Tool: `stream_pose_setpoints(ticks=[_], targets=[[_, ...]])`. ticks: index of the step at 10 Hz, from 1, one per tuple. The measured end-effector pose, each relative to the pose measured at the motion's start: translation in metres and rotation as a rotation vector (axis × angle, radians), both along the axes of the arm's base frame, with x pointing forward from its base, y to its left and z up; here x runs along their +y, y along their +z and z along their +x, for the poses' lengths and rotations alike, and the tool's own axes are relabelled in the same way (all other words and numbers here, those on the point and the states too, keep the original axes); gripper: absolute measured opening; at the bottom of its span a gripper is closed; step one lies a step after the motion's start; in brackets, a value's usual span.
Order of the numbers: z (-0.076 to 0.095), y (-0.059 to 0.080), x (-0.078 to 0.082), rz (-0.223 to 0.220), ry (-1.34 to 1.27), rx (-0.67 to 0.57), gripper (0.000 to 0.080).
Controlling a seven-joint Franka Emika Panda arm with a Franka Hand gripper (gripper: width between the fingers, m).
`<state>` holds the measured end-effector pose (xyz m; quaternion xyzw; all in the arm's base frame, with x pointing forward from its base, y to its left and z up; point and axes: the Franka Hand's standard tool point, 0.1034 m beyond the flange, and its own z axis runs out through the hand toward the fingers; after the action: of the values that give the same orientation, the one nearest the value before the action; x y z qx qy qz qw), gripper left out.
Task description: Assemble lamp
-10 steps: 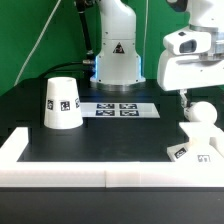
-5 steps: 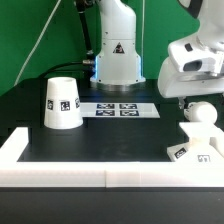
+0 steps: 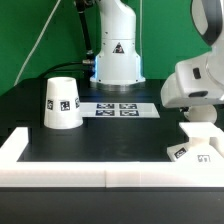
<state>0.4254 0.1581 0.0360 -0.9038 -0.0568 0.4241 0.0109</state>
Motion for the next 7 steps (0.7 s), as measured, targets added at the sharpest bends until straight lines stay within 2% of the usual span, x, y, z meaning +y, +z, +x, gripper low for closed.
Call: stream_pose_setpoints(ticks=[1,7], targets=[[0.001,-0.005,0.0,-0.003,0.002,0.05,0.0698],[-0.006,-0.027,-0.002,-0.005,-0.004,0.032,0.0698]])
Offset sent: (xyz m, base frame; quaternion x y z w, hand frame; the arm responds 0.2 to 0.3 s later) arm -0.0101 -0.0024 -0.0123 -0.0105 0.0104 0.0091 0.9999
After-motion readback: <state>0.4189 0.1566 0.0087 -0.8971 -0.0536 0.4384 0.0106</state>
